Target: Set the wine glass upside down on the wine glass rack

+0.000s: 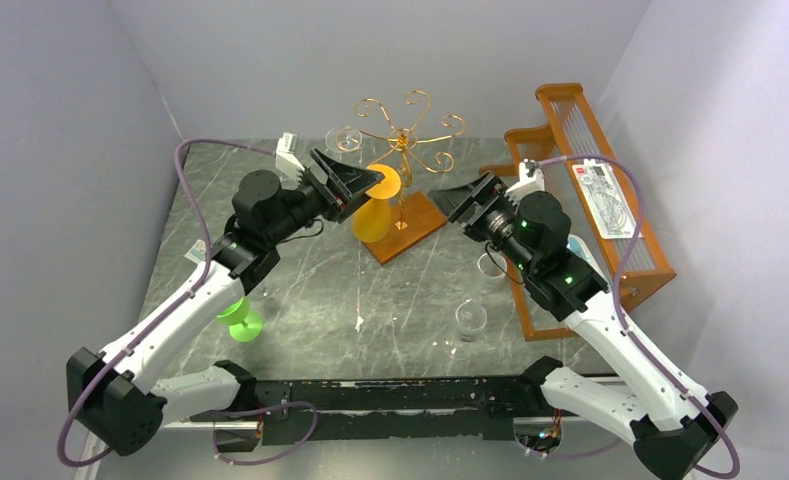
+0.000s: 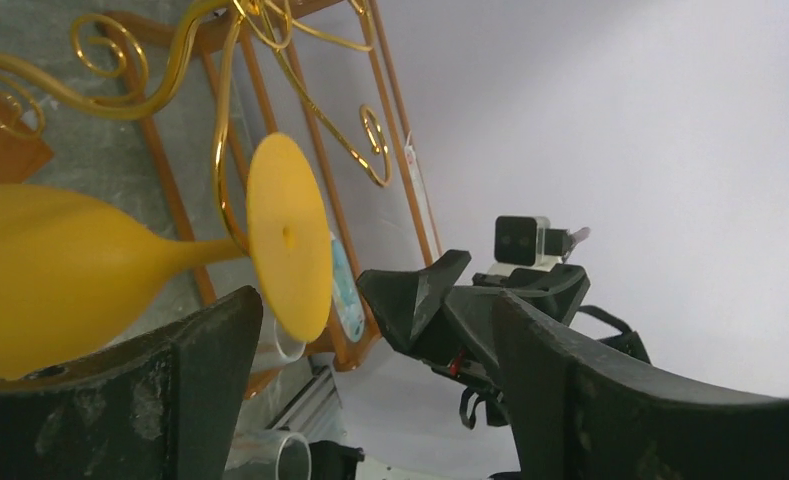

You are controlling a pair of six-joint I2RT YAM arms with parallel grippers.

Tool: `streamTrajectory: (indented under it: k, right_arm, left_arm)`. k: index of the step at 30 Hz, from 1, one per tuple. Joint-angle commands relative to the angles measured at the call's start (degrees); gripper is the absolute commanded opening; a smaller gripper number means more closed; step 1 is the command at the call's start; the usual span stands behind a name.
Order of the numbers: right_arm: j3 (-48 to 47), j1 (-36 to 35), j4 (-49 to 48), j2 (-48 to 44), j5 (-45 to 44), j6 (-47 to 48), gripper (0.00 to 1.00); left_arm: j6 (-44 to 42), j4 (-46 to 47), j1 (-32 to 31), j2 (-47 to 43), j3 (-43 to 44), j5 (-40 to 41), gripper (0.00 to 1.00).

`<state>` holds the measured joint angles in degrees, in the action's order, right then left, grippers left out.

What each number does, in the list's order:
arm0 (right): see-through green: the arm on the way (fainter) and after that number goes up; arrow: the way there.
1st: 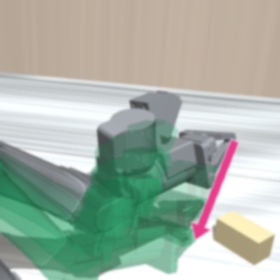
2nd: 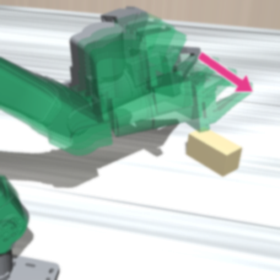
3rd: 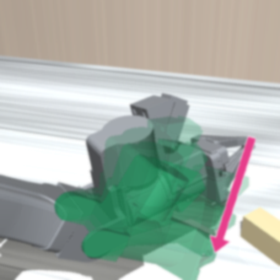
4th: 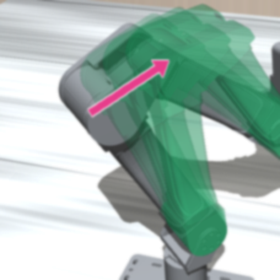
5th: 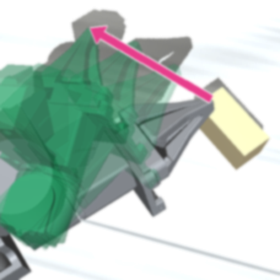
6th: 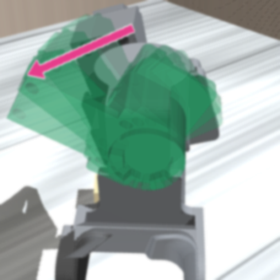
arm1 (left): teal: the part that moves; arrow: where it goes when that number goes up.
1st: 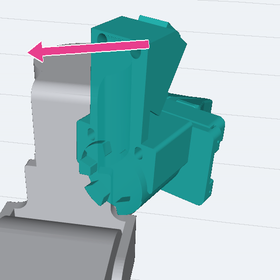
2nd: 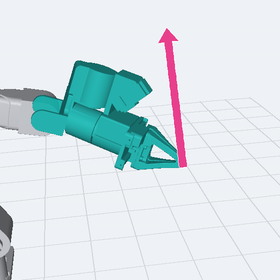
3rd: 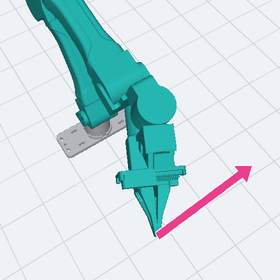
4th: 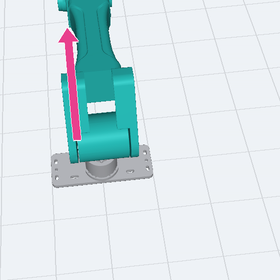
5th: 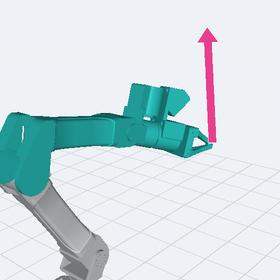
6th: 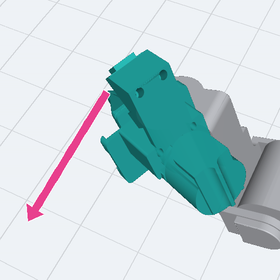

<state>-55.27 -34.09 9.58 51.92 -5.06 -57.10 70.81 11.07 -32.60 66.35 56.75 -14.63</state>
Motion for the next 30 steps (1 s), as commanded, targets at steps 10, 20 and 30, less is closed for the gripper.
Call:
streamTrajectory:
  k: [10,20,30]
  right_arm:
    - [-3.24,0.25,18.69,-0.88,0.24,18.42,0.76]
    - [-7.89,0.2,26.3,-0.89,0.97,25.26,0.74]
    - [-5.12,0.23,26.88,-1.28,5.8,27.13,0.57]
  left_arm:
    - [-12.06,-13.72,-0.14,-6.43,1.49,-4.79,0.92]
    - [-18.13,-12.53,-0.18,-3.63,2.98,0.84,0.69]
    - [-20.29,-11.6,-0.18,2.75,7.87,0.48,0.46]
